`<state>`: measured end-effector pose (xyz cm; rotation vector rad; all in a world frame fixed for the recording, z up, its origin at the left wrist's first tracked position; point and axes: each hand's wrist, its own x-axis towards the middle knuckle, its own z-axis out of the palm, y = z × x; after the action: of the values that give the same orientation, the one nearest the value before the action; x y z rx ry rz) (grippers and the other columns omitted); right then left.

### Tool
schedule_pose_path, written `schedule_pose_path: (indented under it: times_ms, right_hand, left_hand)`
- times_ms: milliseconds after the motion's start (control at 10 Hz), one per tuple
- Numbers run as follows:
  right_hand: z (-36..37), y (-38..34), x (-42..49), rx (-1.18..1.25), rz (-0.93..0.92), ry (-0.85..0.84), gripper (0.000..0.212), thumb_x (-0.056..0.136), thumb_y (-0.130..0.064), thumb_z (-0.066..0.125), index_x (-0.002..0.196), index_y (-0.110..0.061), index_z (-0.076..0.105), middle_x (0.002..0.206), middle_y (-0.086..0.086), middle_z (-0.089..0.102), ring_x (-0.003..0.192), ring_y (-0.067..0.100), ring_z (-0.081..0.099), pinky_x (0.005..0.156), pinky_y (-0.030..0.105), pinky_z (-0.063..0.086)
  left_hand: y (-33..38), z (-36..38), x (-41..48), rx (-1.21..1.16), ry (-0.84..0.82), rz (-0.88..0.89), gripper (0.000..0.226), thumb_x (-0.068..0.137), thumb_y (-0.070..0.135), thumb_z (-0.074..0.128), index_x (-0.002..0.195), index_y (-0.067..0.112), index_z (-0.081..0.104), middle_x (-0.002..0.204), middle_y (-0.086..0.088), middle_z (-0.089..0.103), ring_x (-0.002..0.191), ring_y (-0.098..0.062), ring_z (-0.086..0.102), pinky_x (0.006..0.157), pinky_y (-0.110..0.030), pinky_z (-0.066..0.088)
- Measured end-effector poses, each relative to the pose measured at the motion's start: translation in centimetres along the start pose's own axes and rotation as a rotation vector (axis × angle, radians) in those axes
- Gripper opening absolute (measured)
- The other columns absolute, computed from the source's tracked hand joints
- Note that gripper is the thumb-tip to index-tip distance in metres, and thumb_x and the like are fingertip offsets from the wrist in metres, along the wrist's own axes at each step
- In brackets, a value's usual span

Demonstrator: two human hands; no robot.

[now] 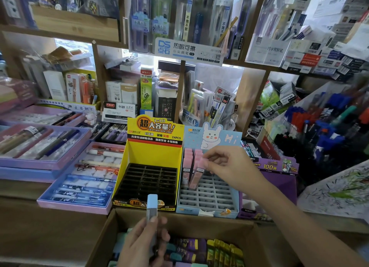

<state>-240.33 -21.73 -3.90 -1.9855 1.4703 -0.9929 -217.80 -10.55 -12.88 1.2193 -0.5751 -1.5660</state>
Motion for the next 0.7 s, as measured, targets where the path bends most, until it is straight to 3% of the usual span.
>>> schedule_pose_path:
  times_ms: [100,200,500,600,700]
  right_hand:
    - [0.9,-0.1,0.0,-0.018,0.001,-0.019,0.013,0.087,-0.007,0.079,0.094,-0.019,0.079,0.086,0.0,0.074,0.073,0.013,0.067,0.076,0.028,0.06]
    - [1.6,-0.2,0.1,-0.015,0.004,-0.024,0.01,0.087,-0.01,0.081,0.091,-0.018,0.079,0.086,0.0,0.075,0.078,0.018,0.071,0.078,0.029,0.061]
    - [3.5,-0.1,0.3,-0.028,0.067,-0.044,0.015,0.091,-0.014,0.077,0.104,-0.007,0.08,0.087,0.007,0.079,0.077,0.016,0.076,0.079,0.031,0.063]
    - [3.8,-0.1,0.3,-0.008,0.086,-0.045,0.018,0.093,-0.009,0.074,0.11,-0.004,0.078,0.091,0.013,0.079,0.08,0.018,0.077,0.082,0.033,0.063]
    - [4.2,0.1,0.2,-0.005,0.079,-0.025,0.021,0.094,-0.008,0.073,0.114,-0.006,0.077,0.093,0.011,0.079,0.078,0.015,0.077,0.082,0.032,0.063]
  left_hand:
    - [0.1,-0.1,0.0,0.002,0.006,0.005,0.03,0.099,0.023,0.056,0.097,-0.002,0.072,0.061,-0.015,0.062,0.041,-0.019,0.05,0.047,-0.026,0.038]
    - [0.2,-0.2,0.1,-0.004,0.01,-0.004,0.03,0.099,0.023,0.057,0.097,-0.002,0.073,0.062,-0.017,0.062,0.043,-0.021,0.05,0.049,-0.026,0.038]
    - [0.1,0.0,0.1,0.018,-0.021,-0.03,0.029,0.095,0.026,0.061,0.087,0.006,0.08,0.064,-0.017,0.064,0.049,-0.024,0.051,0.056,-0.029,0.037]
    - [0.2,-0.2,0.0,0.061,-0.066,-0.031,0.031,0.096,0.032,0.059,0.088,0.01,0.08,0.065,-0.014,0.064,0.05,-0.02,0.053,0.051,-0.028,0.037]
    - [1.2,-1.3,-1.7,-0.033,-0.173,-0.026,0.03,0.105,0.031,0.046,0.105,0.008,0.066,0.076,-0.008,0.065,0.062,-0.013,0.061,0.06,-0.027,0.048]
